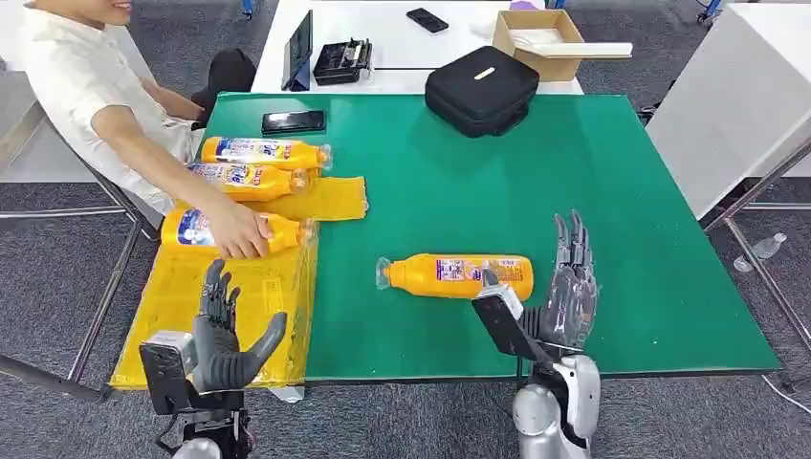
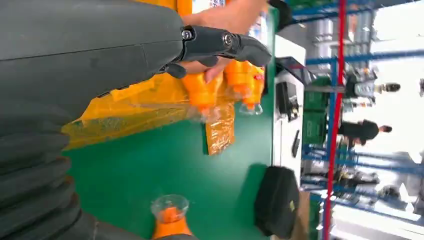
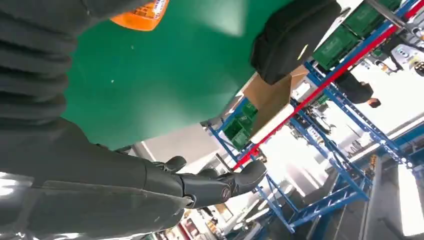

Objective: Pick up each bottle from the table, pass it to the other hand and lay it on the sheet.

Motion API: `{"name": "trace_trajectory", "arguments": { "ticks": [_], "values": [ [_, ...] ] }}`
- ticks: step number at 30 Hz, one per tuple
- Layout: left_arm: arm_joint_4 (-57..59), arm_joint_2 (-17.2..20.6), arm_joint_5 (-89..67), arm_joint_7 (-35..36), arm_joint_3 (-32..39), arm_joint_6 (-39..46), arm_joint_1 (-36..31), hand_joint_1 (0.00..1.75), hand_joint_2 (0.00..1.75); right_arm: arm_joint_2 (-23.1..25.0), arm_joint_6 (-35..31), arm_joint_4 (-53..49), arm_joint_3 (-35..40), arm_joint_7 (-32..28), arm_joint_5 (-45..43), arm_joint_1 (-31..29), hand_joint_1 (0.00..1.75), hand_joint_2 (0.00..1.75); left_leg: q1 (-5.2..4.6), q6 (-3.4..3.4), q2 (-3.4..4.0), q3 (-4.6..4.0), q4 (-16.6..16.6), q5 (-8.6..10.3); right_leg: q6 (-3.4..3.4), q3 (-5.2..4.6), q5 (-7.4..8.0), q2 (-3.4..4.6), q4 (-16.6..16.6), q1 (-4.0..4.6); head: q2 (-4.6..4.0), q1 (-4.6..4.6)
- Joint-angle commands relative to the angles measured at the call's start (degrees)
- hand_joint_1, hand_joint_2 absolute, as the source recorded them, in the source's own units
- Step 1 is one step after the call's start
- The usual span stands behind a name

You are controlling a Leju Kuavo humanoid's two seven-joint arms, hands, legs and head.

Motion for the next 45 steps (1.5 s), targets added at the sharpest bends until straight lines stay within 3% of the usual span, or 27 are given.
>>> {"name": "trace_trajectory", "arguments": {
  "ticks": [1, 4, 8, 16, 17, 20, 22, 24, 31, 34, 36, 39, 45],
  "values": [
    [3.7, -1.1, -4.2, -2.8, -3.0, -0.3, -1.9, 0.00, 1.75, -6.4, -3.5, 4.9, 1.8, 4.3, 10.8, -0.4, 0.00, 1.75, 0.06, 0.01, 0.02, 0.25, -0.1, -0.05, -0.22, 0.33, -0.04, -0.09, -0.1, 0.11, 0.00, -0.02],
    [4.8, -1.1, -1.9, -1.0, -3.9, -2.2, -2.3, 0.00, 1.75, -10.4, -4.7, 10.4, 3.6, 8.8, 20.4, -2.2, 0.00, 1.75, 0.09, 0.01, 0.01, 0.32, -0.1, -0.05, -0.24, 0.41, -0.02, -0.11, -0.2, 0.15, 0.00, -0.02],
    [5.2, -1.1, 3.5, -4.6, -3.2, -2.5, -2.9, 0.00, 1.75, -17.3, -4.6, 18.0, 9.4, 16.4, 22.5, -5.8, 0.00, 1.75, 0.08, 0.03, 0.12, 0.25, -0.1, -0.02, -0.13, 0.31, 0.06, 0.04, -0.2, 0.13, 0.00, -0.02],
    [4.8, -1.1, 1.8, -4.9, -4.0, -1.3, -3.6, 0.00, 1.75, -17.7, -4.0, 17.6, 9.9, 16.9, 22.5, -6.1, 0.00, 1.75, 0.03, 0.02, 0.03, 0.23, 0.0, -0.05, -0.20, 0.31, -0.02, -0.08, -0.1, 0.09, 0.00, -0.02],
    [4.9, -1.1, -1.0, -5.4, -4.1, 0.0, -3.7, 0.00, 1.75, -19.8, -3.5, 16.7, 12.1, 18.6, 22.5, -6.1, 0.00, 1.75, 0.03, 0.02, 0.00, 0.16, 0.0, -0.03, -0.16, 0.24, -0.01, -0.09, -0.1, 0.08, 0.00, -0.02],
    [6.5, -1.1, -10.3, -5.0, -5.4, 6.5, -5.6, 0.00, 1.75, -19.3, -1.0, 16.4, 10.8, 19.0, 22.5, -6.0, 0.00, 1.75, 0.04, 0.02, 0.13, 0.28, 0.0, -0.10, -0.23, 0.34, -0.04, 0.00, -0.1, 0.10, 0.00, -0.04],
    [5.9, -1.1, -11.4, -5.4, -6.6, 6.1, -6.0, 0.00, 1.75, -22.2, 0.3, 17.8, 13.3, 21.3, 22.5, -6.8, 0.00, 1.75, 0.02, 0.02, -0.07, 0.05, 0.0, 0.00, -0.08, 0.13, 0.00, -0.14, 0.0, 0.05, 0.00, -0.04],
    [4.9, -1.1, -14.6, -7.9, -8.1, 7.1, -6.1, 0.00, 1.75, -20.9, 0.2, 20.5, 10.7, 18.9, 22.5, -7.8, 0.00, 1.75, 0.03, 0.03, -0.02, 0.06, 0.0, 0.00, -0.09, 0.12, 0.02, -0.09, -0.1, 0.07, 0.00, -0.07],
    [4.0, -1.1, -16.8, -9.7, -10.0, 6.0, -6.7, 0.00, 1.75, -23.1, 5.6, 30.1, 13.2, 17.9, 22.5, -13.0, 0.00, 1.75, 0.05, 0.04, 0.15, 0.18, 0.0, -0.07, -0.20, 0.26, 0.01, 0.02, -0.1, 0.11, 0.00, -0.04],
    [4.1, -1.1, -16.4, -10.4, -10.2, 5.9, -6.7, 0.00, 1.75, -22.8, 3.5, 34.8, 13.2, 16.0, 22.4, -15.1, 0.00, 1.75, 0.05, 0.02, 0.09, 0.12, 0.0, -0.03, -0.13, 0.20, 0.04, 0.00, -0.1, 0.10, 0.00, -0.07],
    [3.9, -1.0, -17.4, -12.2, -11.5, 5.7, -7.1, 0.00, 1.75, -21.4, 0.3, 38.1, 12.6, 10.9, 18.7, -17.1, 0.00, 1.75, 0.02, 0.02, 0.13, 0.15, 0.0, -0.04, -0.13, 0.19, 0.03, 0.04, -0.1, 0.07, 0.00, -0.07],
    [3.9, -1.1, -15.6, -11.4, -12.0, 5.6, -7.4, 0.00, 1.75, -19.6, 3.4, 41.0, 12.3, 8.2, 13.8, -18.8, 0.00, 1.75, 0.03, 0.01, 0.12, 0.07, 0.0, -0.02, -0.09, 0.11, 0.04, 0.04, 0.0, 0.07, 0.00, -0.04],
    [4.7, -1.1, -14.9, -10.5, -12.7, 5.4, -7.7, 0.00, 1.75, -19.3, 2.2, 47.0, 13.6, 6.3, 11.7, -20.4, 0.00, 1.75, 0.05, 0.02, 0.12, 0.14, 0.0, -0.04, -0.14, 0.19, 0.03, 0.03, 0.0, 0.10, 0.00, -0.07]
  ]
}}
